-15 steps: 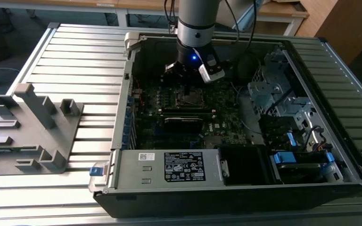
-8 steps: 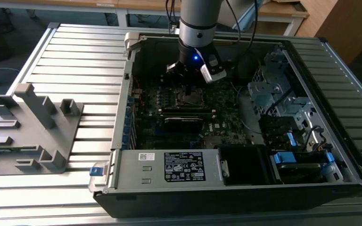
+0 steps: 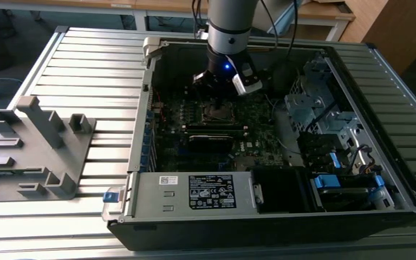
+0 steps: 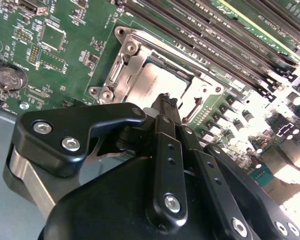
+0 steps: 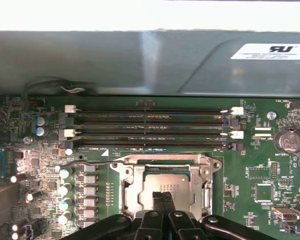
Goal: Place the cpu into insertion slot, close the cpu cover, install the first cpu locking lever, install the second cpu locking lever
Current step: 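Close the cpu cover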
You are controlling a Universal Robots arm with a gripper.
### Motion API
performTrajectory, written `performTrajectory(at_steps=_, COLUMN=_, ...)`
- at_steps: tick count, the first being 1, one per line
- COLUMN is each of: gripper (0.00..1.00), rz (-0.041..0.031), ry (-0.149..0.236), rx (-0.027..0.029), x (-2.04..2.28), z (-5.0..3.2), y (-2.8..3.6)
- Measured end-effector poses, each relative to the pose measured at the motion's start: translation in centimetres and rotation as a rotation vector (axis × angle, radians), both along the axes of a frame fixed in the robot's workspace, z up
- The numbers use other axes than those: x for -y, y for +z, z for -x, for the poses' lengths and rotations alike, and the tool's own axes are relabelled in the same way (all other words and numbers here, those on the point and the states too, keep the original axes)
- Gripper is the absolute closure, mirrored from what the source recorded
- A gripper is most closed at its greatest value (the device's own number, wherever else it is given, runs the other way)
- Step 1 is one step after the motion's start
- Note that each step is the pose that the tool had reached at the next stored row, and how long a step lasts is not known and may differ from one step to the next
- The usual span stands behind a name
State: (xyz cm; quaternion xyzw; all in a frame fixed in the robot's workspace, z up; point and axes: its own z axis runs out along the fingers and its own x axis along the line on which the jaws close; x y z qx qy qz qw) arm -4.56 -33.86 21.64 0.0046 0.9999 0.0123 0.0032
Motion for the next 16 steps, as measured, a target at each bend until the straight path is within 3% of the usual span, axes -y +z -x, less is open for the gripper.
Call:
performTrajectory(at_steps=10, gripper=0.90, rz=-0.0001, ry=0.000, rx=0.0000, x=0.00, z=-1.14, y=-0.01)
performTrajectory(at_steps=16, gripper=0.90, rz=0.0000, ry=0.004, rx=0.0044, x=0.00, z=-0.85, y=-0.02)
